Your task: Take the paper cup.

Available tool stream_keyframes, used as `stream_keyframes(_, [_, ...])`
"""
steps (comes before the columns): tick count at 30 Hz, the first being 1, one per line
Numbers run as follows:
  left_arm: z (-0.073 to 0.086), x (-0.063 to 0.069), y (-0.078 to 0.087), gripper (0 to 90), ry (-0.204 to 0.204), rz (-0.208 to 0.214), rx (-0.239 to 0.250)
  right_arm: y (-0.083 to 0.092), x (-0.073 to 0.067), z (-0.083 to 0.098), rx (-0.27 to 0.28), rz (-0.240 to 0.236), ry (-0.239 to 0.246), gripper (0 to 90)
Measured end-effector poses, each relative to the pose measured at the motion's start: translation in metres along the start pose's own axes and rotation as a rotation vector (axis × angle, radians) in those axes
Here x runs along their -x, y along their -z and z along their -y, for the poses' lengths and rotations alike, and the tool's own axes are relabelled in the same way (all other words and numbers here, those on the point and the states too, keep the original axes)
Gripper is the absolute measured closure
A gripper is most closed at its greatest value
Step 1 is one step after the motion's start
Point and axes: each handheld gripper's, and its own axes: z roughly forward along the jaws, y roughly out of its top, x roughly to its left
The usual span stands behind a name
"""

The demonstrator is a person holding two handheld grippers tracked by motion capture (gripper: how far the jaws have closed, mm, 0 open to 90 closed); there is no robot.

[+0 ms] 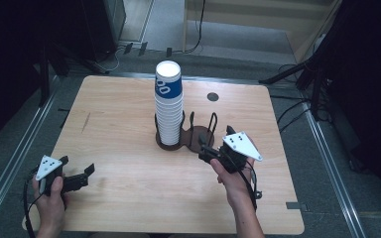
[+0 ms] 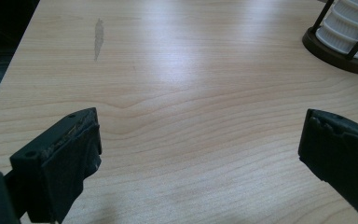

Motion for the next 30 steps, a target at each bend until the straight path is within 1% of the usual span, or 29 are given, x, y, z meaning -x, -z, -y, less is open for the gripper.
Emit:
stream_keyframes(1, [0.000,0.000,0.000,0.1,-0.003,-0.001,0.001,-0.002,-0.004,-0.003,0.001,-0.007,-0.001,12.9])
stream_keyframes(5, [0.000,0.000,0.000,0.1,-0.002,0.002,0.000,-0.006,-0.009,-0.007,0.012,-0.016,0.008,12.9])
stream_keyframes(9, [0.000,-0.002,0.001,0.1,0.014,0.009,0.003,-0.010,-0.015,-0.011,0.015,-0.024,0.008,12.9])
stream_keyframes(19, [0.000,-0.002,0.001,0.1,0.010,0.007,0.001,-0.016,-0.024,-0.018,0.023,-0.043,0.012,12.9])
stream_keyframes(22, [0.000,-0.002,0.001,0.1,0.011,0.006,0.002,-0.017,-0.026,-0.019,0.025,-0.049,0.004,12.9])
stream_keyframes(30, [0.000,-0.002,0.001,0.1,0.012,0.006,0.002,-0.021,-0.033,-0.024,0.033,-0.064,0.007,12.9])
